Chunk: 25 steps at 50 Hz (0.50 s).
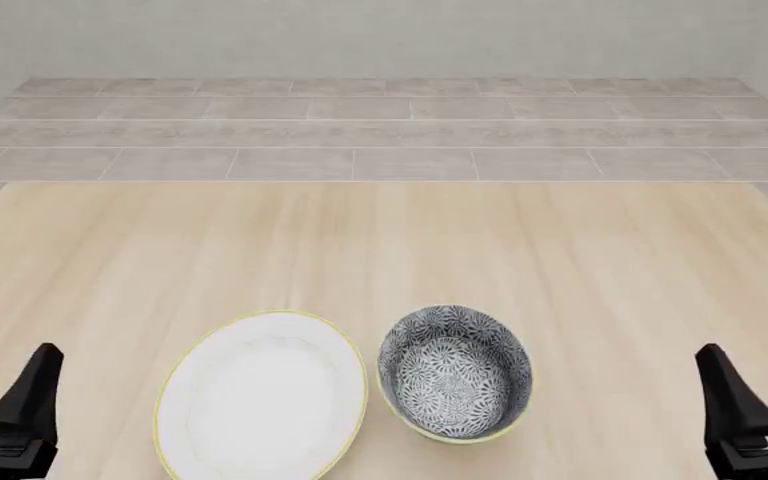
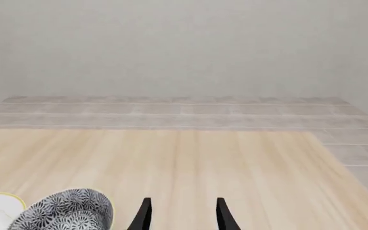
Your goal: Put the bowl on the plate.
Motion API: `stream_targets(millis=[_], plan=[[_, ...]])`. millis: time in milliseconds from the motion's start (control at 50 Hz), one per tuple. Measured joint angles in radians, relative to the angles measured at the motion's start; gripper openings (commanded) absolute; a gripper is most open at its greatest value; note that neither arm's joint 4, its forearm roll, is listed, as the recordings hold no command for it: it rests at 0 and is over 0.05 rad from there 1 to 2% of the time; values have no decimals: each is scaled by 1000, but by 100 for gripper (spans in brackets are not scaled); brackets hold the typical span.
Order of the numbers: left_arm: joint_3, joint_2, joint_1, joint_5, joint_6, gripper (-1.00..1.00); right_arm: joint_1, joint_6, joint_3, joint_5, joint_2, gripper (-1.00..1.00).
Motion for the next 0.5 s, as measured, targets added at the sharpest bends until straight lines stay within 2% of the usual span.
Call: stream_targets(millis=[120, 280, 500], plan=[[0, 0, 0, 0, 0, 100, 17, -20, -36, -15, 56, 100], [0, 0, 0, 0, 0, 100, 49, -79, -138, 26, 120, 100], [0, 0, 0, 0, 0, 100, 81, -106, -270, 78, 238, 100]])
